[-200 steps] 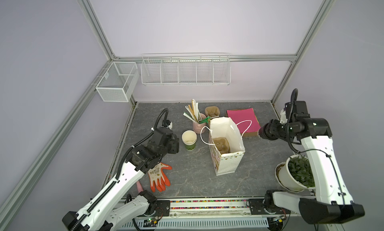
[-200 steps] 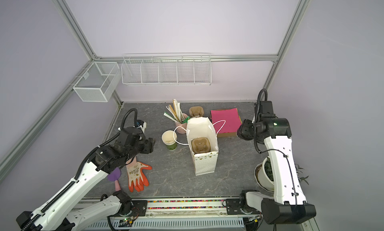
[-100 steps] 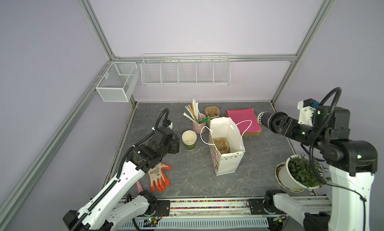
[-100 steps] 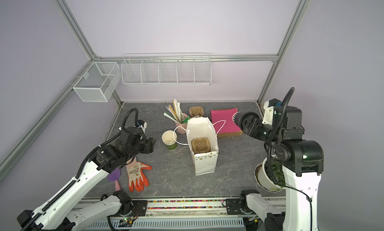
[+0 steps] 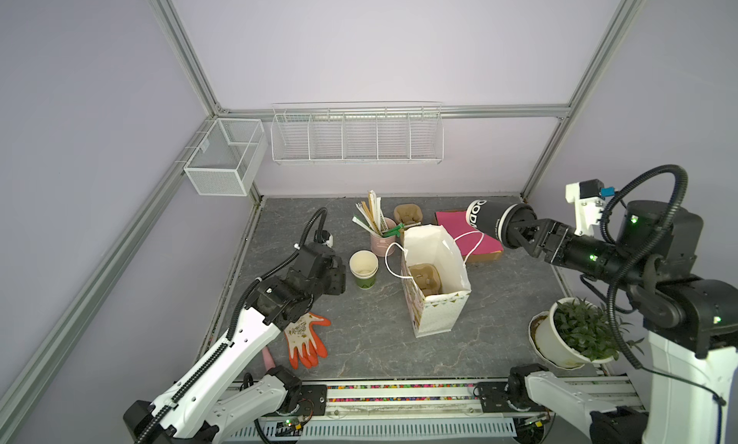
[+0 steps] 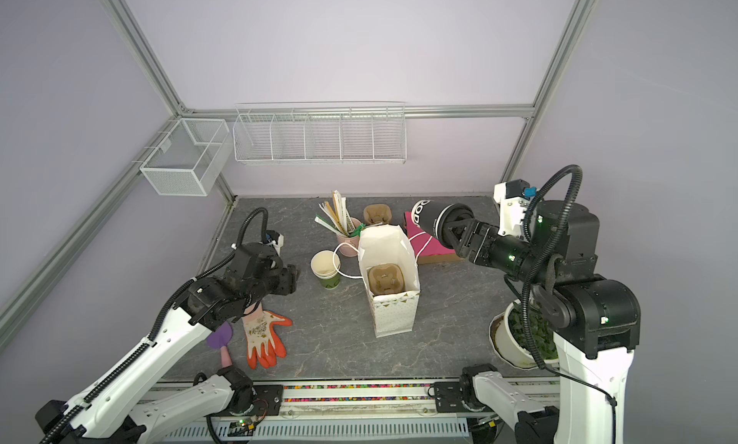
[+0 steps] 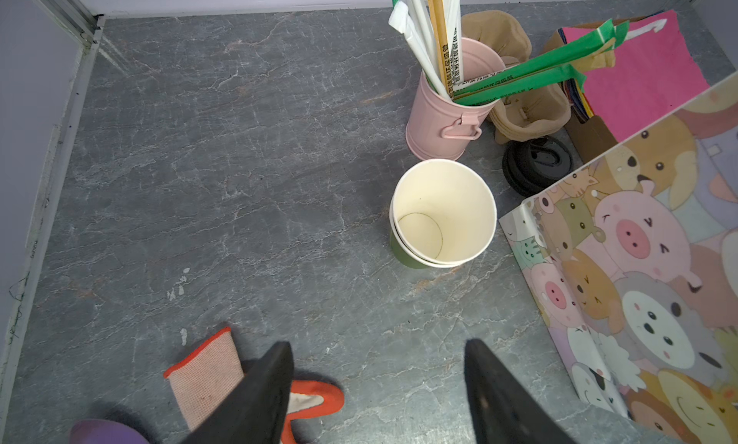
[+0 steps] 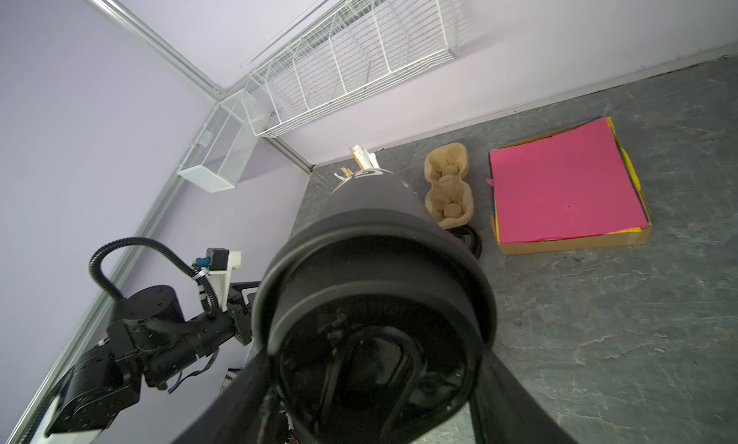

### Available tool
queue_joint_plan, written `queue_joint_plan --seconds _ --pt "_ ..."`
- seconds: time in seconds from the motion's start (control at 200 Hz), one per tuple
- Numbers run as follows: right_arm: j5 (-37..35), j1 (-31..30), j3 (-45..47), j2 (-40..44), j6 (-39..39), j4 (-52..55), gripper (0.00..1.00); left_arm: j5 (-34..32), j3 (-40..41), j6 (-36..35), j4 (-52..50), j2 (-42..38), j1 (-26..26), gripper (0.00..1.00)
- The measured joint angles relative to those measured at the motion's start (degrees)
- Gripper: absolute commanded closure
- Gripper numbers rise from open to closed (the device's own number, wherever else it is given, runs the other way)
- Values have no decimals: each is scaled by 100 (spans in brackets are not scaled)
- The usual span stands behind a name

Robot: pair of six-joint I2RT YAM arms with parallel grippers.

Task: Pack a coffee takeout order
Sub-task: Place the coffee cup in the cup tray.

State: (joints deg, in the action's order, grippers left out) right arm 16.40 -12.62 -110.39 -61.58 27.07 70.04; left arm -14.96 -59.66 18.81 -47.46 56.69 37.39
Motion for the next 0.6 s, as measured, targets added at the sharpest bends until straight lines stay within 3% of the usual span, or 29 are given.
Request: queue_joint_plan --seconds 0.165,0.41,0.6 --pt "-391 -981 -229 -350 -2 2 31 -2 0 0 0 59 0 31" --pt "-1622 -2483 -505 -1108 -9 313 31 -11 0 0 0 74 -15 31" --pt "-2430 -3132 -850 -1720 -7 848 31 -20 2 0 0 94 -26 31"
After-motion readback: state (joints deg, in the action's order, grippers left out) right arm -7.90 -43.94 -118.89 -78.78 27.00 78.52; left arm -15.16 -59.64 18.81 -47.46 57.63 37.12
